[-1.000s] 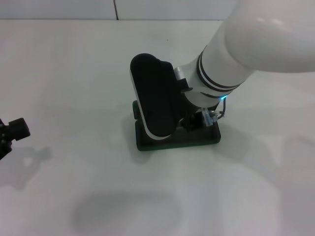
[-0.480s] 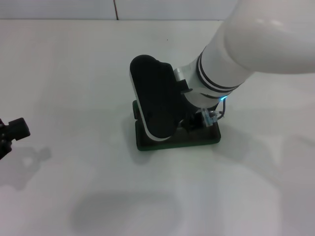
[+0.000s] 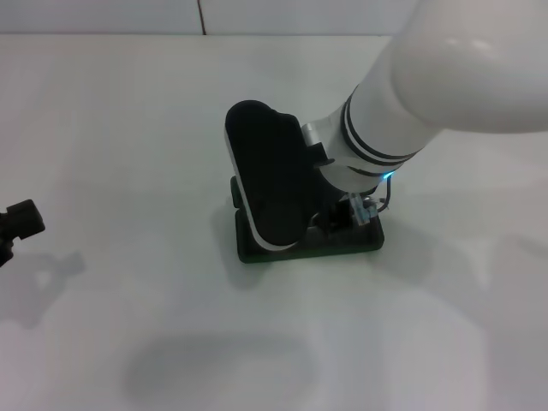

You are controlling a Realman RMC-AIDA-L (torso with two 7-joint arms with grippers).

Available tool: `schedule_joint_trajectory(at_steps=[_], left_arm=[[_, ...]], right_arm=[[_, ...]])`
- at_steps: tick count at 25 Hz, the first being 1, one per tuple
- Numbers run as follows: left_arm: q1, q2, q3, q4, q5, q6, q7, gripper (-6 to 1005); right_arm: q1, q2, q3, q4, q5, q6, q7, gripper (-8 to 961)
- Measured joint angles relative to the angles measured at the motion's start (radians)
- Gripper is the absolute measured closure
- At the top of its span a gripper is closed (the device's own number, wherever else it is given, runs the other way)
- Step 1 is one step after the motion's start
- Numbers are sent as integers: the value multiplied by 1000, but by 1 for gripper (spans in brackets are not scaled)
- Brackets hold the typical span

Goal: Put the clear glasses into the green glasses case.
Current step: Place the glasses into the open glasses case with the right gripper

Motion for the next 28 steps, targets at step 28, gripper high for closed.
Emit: schedule_joint_trajectory(at_steps=[28], left_arm=[[-6, 0, 5, 0, 11, 5, -1, 946]], right_arm=[[-47, 0, -12, -96, -46, -46, 13, 758]])
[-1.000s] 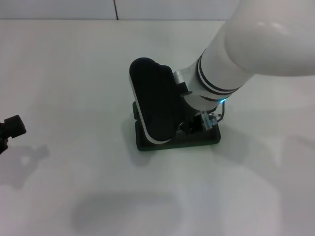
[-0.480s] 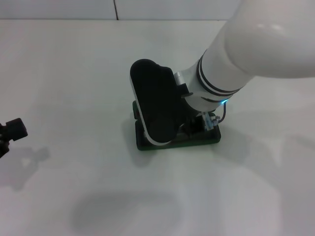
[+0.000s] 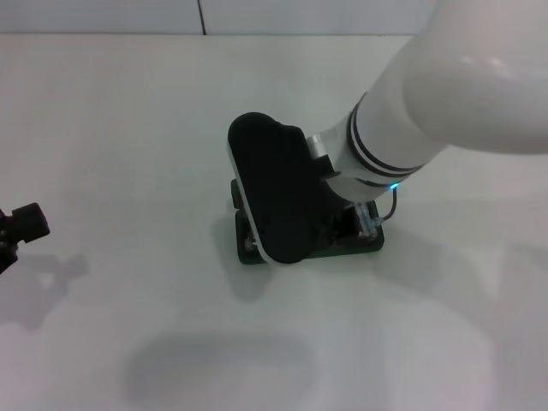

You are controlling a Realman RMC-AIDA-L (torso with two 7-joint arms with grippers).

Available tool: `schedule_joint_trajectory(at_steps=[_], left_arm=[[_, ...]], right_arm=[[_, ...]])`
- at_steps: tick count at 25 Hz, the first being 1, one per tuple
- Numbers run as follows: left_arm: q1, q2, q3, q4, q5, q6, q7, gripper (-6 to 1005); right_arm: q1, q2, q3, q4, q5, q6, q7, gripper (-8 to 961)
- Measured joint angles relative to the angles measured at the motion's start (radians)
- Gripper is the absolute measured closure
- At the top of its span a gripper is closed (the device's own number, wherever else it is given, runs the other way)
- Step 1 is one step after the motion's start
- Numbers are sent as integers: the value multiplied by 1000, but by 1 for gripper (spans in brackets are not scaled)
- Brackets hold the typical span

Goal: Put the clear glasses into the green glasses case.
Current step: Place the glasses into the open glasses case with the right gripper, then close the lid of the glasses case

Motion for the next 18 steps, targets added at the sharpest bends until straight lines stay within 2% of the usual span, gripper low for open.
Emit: schedule_joint_trajectory(at_steps=[8, 9, 14, 18], left_arm=[[-5, 0, 0, 0, -1, 0, -5, 946], [-6, 0, 0, 0, -2, 0, -5, 946], [-8, -3, 2, 0, -6, 0, -6, 946], [-10, -6, 1, 0, -8, 0, -7, 946]], right_arm=[[-63, 0, 11, -83, -21, -25, 3, 758], [-97, 0, 22, -127, -28, -42, 3, 758], [-178, 0, 72, -235, -28, -80, -6, 759], [-217, 0, 108, -274, -29, -118, -9, 759]])
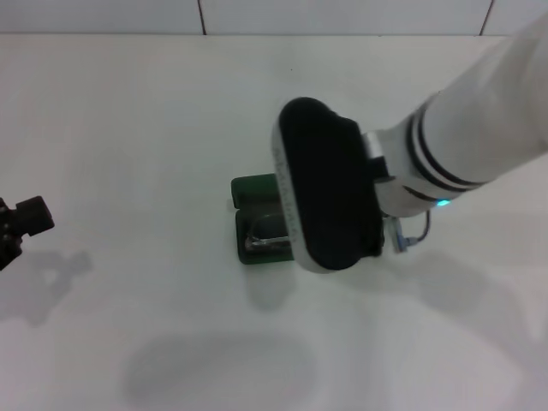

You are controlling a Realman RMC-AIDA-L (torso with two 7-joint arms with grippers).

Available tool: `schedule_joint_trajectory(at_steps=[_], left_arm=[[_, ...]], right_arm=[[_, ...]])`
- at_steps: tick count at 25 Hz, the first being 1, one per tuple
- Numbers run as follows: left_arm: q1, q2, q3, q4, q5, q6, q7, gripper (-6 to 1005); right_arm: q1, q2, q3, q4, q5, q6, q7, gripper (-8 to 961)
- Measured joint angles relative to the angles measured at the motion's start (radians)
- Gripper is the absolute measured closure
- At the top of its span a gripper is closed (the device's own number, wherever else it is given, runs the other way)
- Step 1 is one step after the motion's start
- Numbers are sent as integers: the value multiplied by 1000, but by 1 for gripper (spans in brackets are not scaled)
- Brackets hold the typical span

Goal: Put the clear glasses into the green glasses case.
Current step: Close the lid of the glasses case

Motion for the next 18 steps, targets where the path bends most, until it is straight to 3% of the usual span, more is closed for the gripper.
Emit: schedule_joint_trajectory(at_steps=[4, 10, 18], left_arm=[[-4, -5, 0, 0, 0, 1, 2, 946], [-26, -12, -6, 0, -12, 2, -22, 946], [-68, -17, -44, 0, -15, -3, -71, 946]], right_arm=[[-74, -1, 29, -59, -5, -12, -3, 770], [-239, -7, 195, -244, 7, -33, -32, 769], [-440, -8, 536, -320, 332, -37, -156, 769]])
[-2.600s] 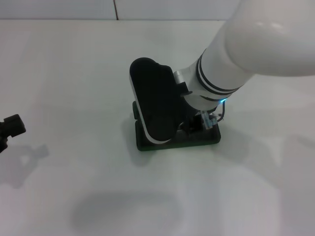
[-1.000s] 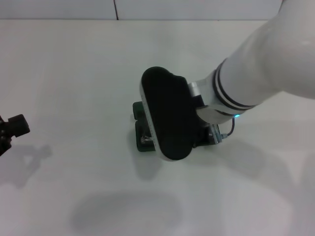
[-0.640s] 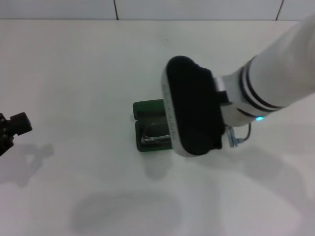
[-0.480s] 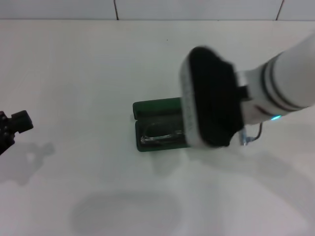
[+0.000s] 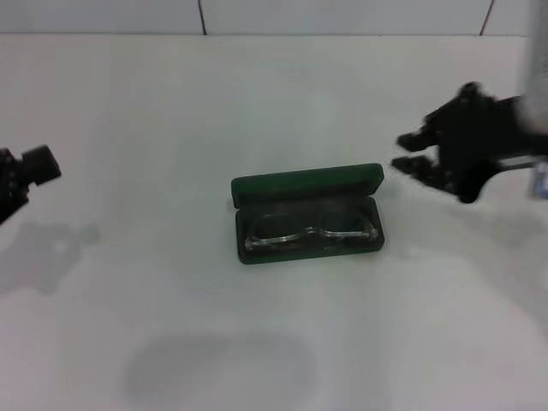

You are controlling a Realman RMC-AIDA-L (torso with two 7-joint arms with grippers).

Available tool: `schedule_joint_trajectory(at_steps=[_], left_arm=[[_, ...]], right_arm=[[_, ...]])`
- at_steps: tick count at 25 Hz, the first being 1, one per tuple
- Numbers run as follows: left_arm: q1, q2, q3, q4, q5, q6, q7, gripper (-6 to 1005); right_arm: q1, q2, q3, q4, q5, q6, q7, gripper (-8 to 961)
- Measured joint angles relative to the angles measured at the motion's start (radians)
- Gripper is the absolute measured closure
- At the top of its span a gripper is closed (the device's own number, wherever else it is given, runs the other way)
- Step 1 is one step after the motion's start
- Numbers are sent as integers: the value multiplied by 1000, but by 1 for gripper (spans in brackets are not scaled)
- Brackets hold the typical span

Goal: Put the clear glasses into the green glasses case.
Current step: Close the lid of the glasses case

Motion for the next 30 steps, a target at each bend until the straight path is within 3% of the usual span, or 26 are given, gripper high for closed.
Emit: schedule_joint_trajectory(at_steps=[3, 8, 13, 17, 20, 23, 30], left_arm=[[-25, -5, -26, 5, -15, 2, -40, 946], [-87, -7, -27, -11, -23, 0, -48, 946], [-167, -10, -23, -51, -18, -9, -51, 945], [-202, -19, -17, -54, 2, -56, -62, 945], [-241, -32, -17, -55, 41, -94, -71, 945], [-287, -57, -15, -55, 87, -128, -74, 945], [-360, -113, -9, -68, 179, -209, -56, 945]], right_arm=[[-68, 1, 119, 20, 120, 3, -65, 768], [-102, -1, 303, 168, 296, 0, -159, 768], [-106, -2, 460, 390, 393, -15, -322, 770], [-99, -3, 648, 631, 601, -98, -531, 769], [-83, -5, 813, 791, 701, -209, -644, 768], [-81, -6, 901, 864, 703, -264, -688, 768], [-79, -5, 935, 1009, 708, -291, -786, 769]])
